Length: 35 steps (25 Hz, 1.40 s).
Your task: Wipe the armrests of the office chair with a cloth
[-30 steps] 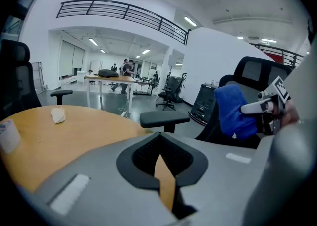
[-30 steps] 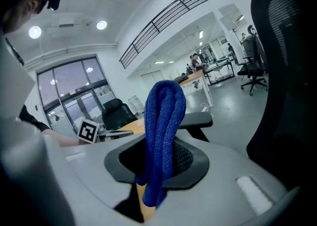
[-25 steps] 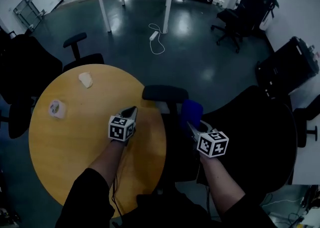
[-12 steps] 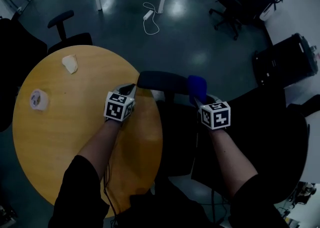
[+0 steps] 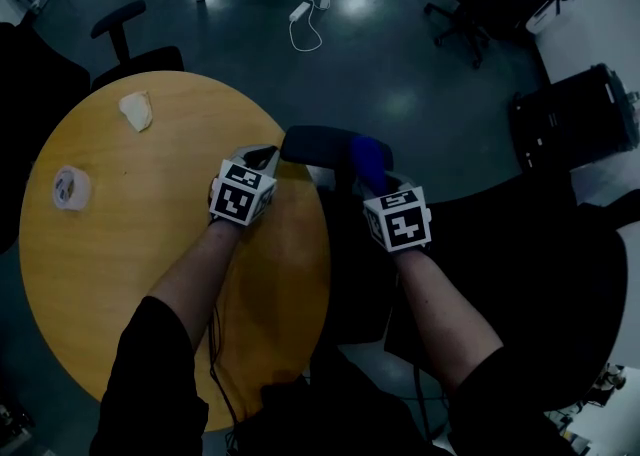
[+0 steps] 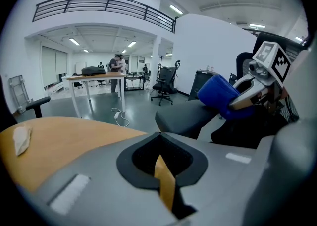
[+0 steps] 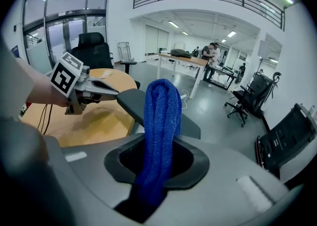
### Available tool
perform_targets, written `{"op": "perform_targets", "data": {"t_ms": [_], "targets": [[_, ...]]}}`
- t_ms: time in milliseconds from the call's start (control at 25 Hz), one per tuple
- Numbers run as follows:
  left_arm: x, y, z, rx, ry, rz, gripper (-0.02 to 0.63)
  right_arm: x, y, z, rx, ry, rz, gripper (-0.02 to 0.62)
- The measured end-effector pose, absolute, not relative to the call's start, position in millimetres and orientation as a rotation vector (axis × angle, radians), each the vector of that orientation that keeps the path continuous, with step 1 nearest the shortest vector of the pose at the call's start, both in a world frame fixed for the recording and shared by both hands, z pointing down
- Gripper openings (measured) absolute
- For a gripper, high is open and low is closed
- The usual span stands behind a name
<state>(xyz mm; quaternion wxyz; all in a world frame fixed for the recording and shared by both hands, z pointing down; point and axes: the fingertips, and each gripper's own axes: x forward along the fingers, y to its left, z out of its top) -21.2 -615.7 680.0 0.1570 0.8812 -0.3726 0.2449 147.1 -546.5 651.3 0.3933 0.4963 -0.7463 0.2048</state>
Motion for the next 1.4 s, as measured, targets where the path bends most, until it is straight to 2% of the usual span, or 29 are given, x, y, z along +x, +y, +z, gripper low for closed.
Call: {"op": "perform_targets", "data": {"t_ms": [640,800,1000,1240,1400], "targets": [[-17,-613,683,2.575,-1.027,0.743,0.012,4,-554,656,0.985,-2.071,0.528,0.097],[-17,-611,682,2.579,-1.015,0.76,0.012,-12,-550,653,0.929,-2.152,0.603,0.097],[-12,-608,679,2.61,-0.982,0.755,0.012,30,-553,626,1.036,-2.254,0.725,0.095],[-12,-611,674,2.639,-0.98,0.745,0.012,151,-598,589,1.292,-2.11,0.497,0.095],[-12,-611,678,2.626,-0.977,0.739,0.012,218,-615,615,1.278,-1.828,0.391,0.095]]}}
